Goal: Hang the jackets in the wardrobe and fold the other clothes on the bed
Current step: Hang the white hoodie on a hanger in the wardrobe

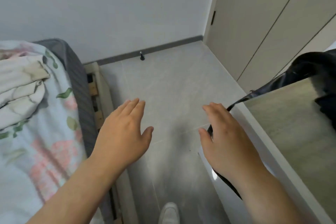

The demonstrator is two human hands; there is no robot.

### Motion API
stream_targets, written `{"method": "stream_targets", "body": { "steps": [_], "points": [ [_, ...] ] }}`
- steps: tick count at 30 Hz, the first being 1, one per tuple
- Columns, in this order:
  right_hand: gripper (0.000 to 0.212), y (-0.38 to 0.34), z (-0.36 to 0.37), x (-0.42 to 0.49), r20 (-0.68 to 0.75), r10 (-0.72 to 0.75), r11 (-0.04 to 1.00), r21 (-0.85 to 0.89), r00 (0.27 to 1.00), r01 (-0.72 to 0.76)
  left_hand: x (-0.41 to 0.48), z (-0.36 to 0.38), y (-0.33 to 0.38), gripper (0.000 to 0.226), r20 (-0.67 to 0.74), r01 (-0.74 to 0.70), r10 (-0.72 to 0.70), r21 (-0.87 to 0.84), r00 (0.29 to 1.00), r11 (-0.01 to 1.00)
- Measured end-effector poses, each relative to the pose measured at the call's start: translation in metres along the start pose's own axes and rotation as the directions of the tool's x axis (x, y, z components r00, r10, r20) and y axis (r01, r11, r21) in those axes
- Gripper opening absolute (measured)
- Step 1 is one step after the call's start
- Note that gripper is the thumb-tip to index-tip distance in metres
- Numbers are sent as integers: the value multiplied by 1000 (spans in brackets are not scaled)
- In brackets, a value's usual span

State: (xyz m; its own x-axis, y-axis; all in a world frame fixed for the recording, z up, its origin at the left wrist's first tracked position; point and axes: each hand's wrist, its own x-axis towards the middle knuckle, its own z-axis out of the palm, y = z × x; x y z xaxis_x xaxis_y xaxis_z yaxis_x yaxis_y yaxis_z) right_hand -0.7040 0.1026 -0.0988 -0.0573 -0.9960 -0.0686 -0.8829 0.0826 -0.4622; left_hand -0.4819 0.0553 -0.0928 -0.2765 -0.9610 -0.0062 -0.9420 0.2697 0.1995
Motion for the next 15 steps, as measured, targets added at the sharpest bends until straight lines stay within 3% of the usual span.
{"method": "stream_targets", "body": {
  "steps": [4,8,11,15],
  "points": [
    [55,-34,-10,41,72,27,998,57,997,-31,11,-23,-31,70,51,170,-167,-68,985,983],
    [55,-95,-33,67,235,0,999,40,972,-10,-1,-74,-61,69,106,337,-324,-150,940,930],
    [55,-143,-60,86,343,-48,999,-6,938,53,-18,-118,-76,66,144,442,-420,-187,896,877],
    [55,-213,-106,115,386,-135,985,-46,912,165,-40,-186,-99,68,148,576,-557,-247,817,779]
  ]
}}
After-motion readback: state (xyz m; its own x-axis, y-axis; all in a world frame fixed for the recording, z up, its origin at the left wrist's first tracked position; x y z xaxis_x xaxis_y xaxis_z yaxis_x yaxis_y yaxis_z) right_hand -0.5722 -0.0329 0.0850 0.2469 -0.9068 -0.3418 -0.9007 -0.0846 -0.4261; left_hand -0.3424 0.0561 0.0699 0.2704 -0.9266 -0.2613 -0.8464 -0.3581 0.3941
